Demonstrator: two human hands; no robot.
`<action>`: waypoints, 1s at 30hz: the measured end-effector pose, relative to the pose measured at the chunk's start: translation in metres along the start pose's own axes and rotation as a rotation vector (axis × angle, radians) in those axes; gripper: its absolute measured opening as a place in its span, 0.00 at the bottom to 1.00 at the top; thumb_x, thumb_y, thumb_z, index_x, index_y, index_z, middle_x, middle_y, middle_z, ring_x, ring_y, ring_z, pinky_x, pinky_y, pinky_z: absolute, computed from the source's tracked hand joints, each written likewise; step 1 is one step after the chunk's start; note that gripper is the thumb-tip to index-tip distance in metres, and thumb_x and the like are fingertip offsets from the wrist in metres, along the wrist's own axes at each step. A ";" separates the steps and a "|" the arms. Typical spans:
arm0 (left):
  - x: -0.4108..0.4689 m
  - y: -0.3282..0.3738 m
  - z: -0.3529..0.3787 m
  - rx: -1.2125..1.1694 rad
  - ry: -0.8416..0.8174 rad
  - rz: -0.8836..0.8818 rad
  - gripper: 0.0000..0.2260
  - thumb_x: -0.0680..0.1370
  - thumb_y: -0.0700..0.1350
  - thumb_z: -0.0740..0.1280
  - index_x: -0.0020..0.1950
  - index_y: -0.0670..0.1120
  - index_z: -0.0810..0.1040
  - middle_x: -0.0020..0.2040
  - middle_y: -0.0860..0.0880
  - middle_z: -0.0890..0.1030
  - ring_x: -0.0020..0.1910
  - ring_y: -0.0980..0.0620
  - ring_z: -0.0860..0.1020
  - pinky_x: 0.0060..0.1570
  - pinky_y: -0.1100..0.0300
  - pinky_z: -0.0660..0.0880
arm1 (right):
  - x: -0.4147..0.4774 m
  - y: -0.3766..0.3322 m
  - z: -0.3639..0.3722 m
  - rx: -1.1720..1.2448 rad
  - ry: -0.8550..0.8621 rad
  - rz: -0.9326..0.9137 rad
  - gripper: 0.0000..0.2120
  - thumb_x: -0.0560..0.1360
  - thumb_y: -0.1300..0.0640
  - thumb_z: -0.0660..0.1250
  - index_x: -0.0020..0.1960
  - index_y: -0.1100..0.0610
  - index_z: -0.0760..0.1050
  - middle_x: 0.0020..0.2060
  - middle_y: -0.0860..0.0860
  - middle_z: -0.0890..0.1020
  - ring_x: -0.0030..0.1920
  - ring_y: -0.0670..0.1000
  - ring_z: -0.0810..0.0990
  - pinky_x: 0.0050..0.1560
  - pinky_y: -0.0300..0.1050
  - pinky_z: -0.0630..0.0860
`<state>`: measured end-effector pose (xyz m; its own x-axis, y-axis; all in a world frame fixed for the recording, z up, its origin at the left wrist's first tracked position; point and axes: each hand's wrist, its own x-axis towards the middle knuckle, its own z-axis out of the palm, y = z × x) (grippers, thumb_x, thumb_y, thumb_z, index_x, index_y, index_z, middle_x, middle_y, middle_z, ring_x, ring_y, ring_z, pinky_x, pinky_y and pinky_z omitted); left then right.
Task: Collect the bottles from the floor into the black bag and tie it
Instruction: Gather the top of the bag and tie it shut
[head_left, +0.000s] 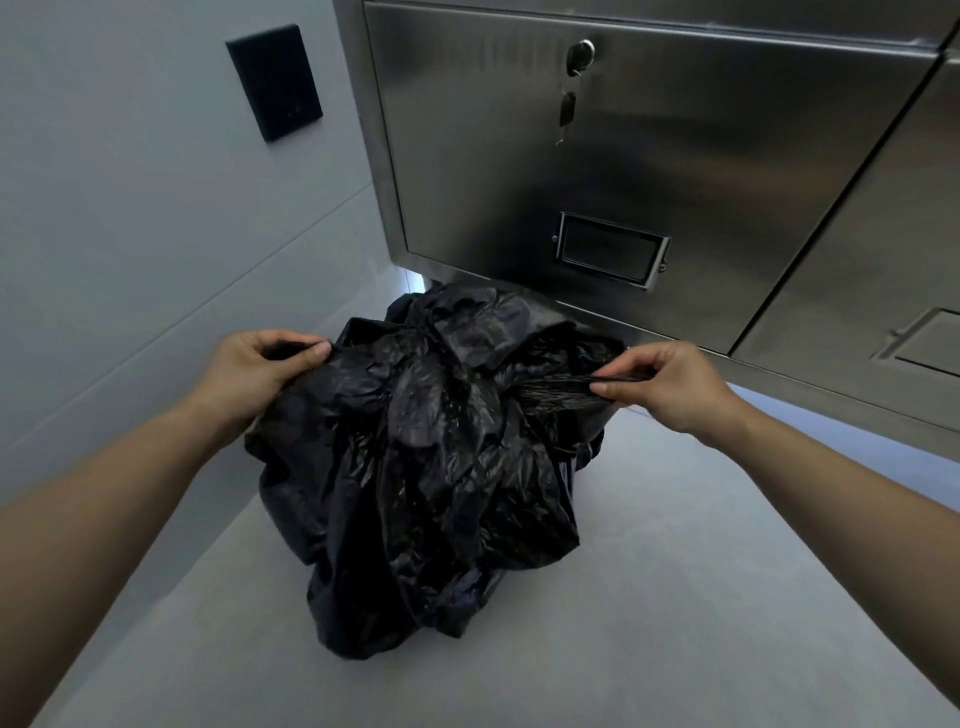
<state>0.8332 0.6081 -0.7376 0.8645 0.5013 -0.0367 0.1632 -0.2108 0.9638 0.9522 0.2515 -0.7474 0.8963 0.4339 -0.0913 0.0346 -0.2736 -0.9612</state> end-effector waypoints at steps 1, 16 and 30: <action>0.001 -0.001 -0.004 -0.010 0.021 -0.003 0.08 0.72 0.37 0.70 0.37 0.50 0.82 0.29 0.60 0.82 0.30 0.65 0.79 0.34 0.74 0.75 | 0.000 0.001 -0.005 0.007 0.005 0.008 0.12 0.66 0.67 0.74 0.32 0.51 0.83 0.29 0.47 0.85 0.31 0.44 0.83 0.35 0.31 0.76; 0.000 0.058 0.038 0.050 -0.054 0.148 0.10 0.69 0.41 0.75 0.48 0.49 0.83 0.36 0.57 0.84 0.34 0.65 0.80 0.41 0.74 0.76 | 0.015 -0.078 0.043 -0.084 -0.025 -0.177 0.11 0.61 0.59 0.79 0.42 0.50 0.82 0.38 0.45 0.86 0.41 0.42 0.83 0.45 0.32 0.78; -0.011 0.073 0.064 -0.159 -0.318 0.229 0.09 0.63 0.46 0.73 0.41 0.46 0.85 0.37 0.51 0.86 0.37 0.57 0.82 0.40 0.66 0.79 | 0.018 -0.089 0.073 -0.010 0.083 -0.341 0.08 0.65 0.58 0.76 0.35 0.46 0.81 0.33 0.45 0.85 0.35 0.43 0.83 0.39 0.35 0.79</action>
<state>0.8661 0.5342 -0.6839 0.9776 0.1675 0.1275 -0.1040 -0.1424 0.9843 0.9326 0.3463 -0.6826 0.8655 0.4304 0.2561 0.3416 -0.1335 -0.9303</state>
